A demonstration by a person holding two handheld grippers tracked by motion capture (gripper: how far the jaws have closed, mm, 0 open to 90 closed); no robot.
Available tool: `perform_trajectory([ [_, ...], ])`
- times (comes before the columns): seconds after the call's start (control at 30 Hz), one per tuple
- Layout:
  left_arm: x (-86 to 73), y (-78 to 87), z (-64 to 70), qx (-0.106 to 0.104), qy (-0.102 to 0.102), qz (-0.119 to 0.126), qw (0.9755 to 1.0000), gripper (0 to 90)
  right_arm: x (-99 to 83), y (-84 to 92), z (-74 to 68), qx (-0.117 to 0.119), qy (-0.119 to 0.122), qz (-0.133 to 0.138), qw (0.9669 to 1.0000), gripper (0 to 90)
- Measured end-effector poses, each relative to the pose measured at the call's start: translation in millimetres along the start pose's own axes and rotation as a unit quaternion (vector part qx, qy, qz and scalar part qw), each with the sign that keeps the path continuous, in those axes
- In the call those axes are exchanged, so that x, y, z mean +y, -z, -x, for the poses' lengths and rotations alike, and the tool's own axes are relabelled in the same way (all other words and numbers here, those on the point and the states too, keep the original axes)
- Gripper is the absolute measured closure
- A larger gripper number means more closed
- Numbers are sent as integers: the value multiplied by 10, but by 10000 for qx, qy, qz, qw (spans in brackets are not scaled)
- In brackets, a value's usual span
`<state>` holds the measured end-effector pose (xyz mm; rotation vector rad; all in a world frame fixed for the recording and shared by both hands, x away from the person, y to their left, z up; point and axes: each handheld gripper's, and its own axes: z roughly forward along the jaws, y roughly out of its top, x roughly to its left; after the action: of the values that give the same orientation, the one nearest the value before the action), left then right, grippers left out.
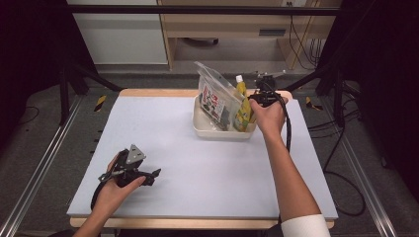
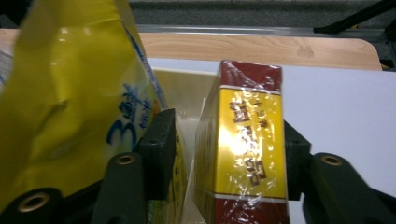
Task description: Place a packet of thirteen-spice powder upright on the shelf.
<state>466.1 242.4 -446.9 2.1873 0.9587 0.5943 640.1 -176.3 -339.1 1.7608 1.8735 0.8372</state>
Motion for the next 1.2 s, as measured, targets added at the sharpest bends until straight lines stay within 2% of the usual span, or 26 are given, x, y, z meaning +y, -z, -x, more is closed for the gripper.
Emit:
perform_trajectory([
  [0.07,0,1,-6,5,0,-11,10000,78,-2,-3,22,68,-60,33,10000,491],
  [0.1,0,0,-8,6,5,-9,10000,78,-9,8,25,148,-92,111,9998,523],
  [0.17,0,-3,-8,11,2,-13,10000,78,-14,13,27,129,-88,146,9998,523],
  [0.37,1,5,-8,19,2,-9,10000,78,-9,65,23,190,-60,268,9994,477],
  [0.47,-2,12,-19,32,-5,-16,10000,78,-6,157,37,256,-88,399,9988,457],
  [0.57,-2,24,-25,48,21,18,10000,77,-23,289,64,277,-9,581,9979,435],
  [0.7,-7,25,-47,80,29,10,10000,75,-120,485,130,390,41,889,9953,421],
  [0.87,-18,32,-83,155,77,3,9999,68,-385,653,194,449,218,1130,9923,387],
  [0.97,-29,34,-112,176,121,5,9998,63,-581,713,213,436,340,1180,9915,327],
  [1.1,-42,39,-149,214,195,32,9996,60,-903,749,231,459,455,1266,9898,239],
  [1.2,-52,38,-182,180,307,33,9994,61,-1173,703,245,433,477,1301,9894,175],
])
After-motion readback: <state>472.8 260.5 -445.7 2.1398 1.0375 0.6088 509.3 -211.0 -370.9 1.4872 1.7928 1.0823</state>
